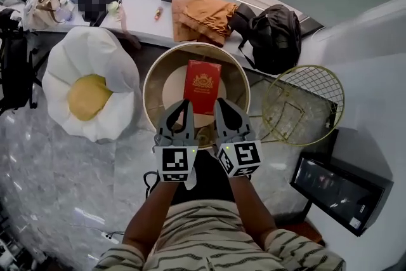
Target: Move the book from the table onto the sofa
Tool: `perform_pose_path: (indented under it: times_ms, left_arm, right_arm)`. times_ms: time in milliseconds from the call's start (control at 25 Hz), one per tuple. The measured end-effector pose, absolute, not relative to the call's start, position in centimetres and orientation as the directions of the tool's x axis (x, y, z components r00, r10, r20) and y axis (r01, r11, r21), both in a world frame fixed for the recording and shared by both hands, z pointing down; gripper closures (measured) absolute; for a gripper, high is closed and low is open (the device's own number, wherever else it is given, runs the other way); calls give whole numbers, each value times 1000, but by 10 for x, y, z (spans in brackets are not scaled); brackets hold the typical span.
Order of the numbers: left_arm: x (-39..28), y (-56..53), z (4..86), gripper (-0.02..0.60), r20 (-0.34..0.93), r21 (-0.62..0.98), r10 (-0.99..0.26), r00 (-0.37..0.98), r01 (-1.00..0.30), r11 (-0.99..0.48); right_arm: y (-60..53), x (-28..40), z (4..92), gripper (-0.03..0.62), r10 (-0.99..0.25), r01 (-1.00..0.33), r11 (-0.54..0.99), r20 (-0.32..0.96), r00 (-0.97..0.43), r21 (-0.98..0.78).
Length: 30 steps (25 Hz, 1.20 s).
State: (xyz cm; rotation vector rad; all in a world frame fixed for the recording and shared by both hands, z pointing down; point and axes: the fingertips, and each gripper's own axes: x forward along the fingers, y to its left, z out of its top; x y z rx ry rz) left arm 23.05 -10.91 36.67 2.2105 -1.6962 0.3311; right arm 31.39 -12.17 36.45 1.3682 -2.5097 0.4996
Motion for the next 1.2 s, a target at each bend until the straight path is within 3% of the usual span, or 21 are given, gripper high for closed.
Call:
perform_pose_path:
  times_ms: [720,1200]
  left_arm:
    - [238,-125,562,571,579,285,-716,390,-919,-271]
    - [255,-124,655,452,682,352,-611,401,-913,-207]
  right_arm:
    - [-131,332,547,577,-712,-902,348,554,-432,-255]
    - [-132,360,647,436,-617,-914,248,675,-405,-321]
